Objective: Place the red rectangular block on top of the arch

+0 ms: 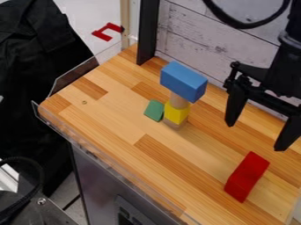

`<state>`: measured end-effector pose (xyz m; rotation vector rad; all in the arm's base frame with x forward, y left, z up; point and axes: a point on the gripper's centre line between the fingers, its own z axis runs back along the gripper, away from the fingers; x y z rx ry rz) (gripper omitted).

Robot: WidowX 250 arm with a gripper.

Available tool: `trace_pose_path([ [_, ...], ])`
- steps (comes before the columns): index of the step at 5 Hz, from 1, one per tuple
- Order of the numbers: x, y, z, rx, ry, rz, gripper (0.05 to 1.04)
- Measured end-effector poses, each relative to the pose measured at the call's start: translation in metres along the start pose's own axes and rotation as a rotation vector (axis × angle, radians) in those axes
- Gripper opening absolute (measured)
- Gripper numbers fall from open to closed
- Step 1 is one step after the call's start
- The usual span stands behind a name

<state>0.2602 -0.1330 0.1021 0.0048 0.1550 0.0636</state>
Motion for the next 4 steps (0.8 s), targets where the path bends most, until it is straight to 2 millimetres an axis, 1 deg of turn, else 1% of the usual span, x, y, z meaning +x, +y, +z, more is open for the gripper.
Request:
trace_pose_path([
  [1, -0.001, 0.001, -0.010, 0.015, 0.034, 0.002, 1.000],
  [2, 0.004, -0.003, -0.025, 0.017, 0.067, -0.017, 1.000],
  [3, 0.010, -0.004, -0.031, 0.023, 0.057, -0.091, 1.000],
  [4, 0.014, -0.007, -0.035, -0.017, 0.028, -0.145, 1.000],
])
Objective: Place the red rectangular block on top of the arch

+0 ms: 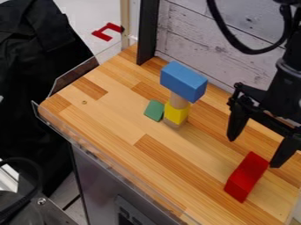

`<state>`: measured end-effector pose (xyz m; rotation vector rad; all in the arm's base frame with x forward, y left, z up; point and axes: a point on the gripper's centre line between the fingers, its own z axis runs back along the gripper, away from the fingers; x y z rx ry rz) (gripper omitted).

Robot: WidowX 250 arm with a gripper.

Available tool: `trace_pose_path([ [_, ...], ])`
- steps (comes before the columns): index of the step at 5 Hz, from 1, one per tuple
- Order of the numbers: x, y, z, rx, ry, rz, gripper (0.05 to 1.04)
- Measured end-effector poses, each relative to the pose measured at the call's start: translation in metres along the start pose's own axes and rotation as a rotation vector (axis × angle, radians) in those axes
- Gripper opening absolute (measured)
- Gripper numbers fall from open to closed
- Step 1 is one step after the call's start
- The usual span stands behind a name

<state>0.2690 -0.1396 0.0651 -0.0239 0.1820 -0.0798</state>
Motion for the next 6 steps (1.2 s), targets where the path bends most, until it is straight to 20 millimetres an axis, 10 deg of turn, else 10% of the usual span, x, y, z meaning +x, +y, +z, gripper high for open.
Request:
trace_pose_path([
  [6, 0.005, -0.005, -0.033, -0.022, 0.015, 0.053, 1.000],
])
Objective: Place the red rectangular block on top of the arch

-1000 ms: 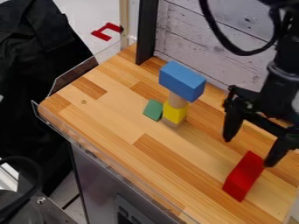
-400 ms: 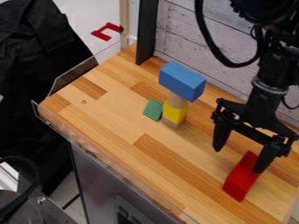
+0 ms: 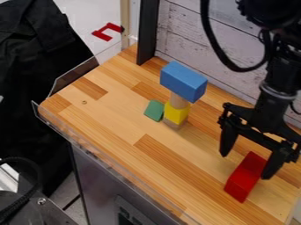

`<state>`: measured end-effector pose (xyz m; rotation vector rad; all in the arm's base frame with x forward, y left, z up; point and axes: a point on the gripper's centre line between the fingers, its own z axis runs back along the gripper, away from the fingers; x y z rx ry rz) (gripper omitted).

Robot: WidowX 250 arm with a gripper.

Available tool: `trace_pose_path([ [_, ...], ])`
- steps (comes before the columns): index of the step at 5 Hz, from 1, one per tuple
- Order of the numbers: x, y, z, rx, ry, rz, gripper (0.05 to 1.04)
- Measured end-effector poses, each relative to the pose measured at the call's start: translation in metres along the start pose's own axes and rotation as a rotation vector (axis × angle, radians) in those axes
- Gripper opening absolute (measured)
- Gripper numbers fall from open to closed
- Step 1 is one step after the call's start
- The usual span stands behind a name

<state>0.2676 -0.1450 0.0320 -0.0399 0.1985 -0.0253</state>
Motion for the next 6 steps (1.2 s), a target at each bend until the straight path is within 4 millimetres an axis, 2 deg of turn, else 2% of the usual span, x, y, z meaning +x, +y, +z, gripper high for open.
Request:
trace_pose_path([
  [2, 0.000, -0.003, -0.015, 0.010, 0.025, 0.016, 1.000],
  [3, 0.003, -0.005, -0.022, 0.000, 0.043, 0.031, 0.967],
  [4, 0.008, -0.002, -0.021, -0.008, 0.039, 0.059, 0.685],
  [5, 0.008, -0.001, -0.021, -0.015, 0.041, 0.075, 0.561],
  [6, 0.007, -0.001, -0.020, -0.027, 0.051, 0.102, 0.561],
])
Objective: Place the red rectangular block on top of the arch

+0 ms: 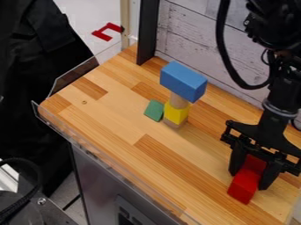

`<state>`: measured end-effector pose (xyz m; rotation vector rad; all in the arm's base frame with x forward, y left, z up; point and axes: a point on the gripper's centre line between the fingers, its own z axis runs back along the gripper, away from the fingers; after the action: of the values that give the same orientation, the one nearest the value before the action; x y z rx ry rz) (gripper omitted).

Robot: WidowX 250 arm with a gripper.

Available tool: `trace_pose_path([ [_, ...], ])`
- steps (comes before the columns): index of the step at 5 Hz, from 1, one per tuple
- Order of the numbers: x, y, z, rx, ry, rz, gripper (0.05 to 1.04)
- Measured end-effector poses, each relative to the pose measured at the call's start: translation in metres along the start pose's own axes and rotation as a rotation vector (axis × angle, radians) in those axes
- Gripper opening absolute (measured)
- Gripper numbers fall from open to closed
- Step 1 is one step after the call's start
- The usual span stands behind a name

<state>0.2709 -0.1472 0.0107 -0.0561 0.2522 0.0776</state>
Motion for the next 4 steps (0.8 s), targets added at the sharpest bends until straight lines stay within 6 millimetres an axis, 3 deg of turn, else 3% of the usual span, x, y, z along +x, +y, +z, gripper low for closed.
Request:
trace_pose_path([
  [1, 0.000, -0.006, 0.026, -0.047, -0.045, 0.086, 0.561],
  [2, 0.002, -0.006, 0.071, -0.070, -0.105, 0.325, 0.561],
  [4, 0.012, 0.035, 0.135, -0.295, -0.187, 0.777, 0.561],
])
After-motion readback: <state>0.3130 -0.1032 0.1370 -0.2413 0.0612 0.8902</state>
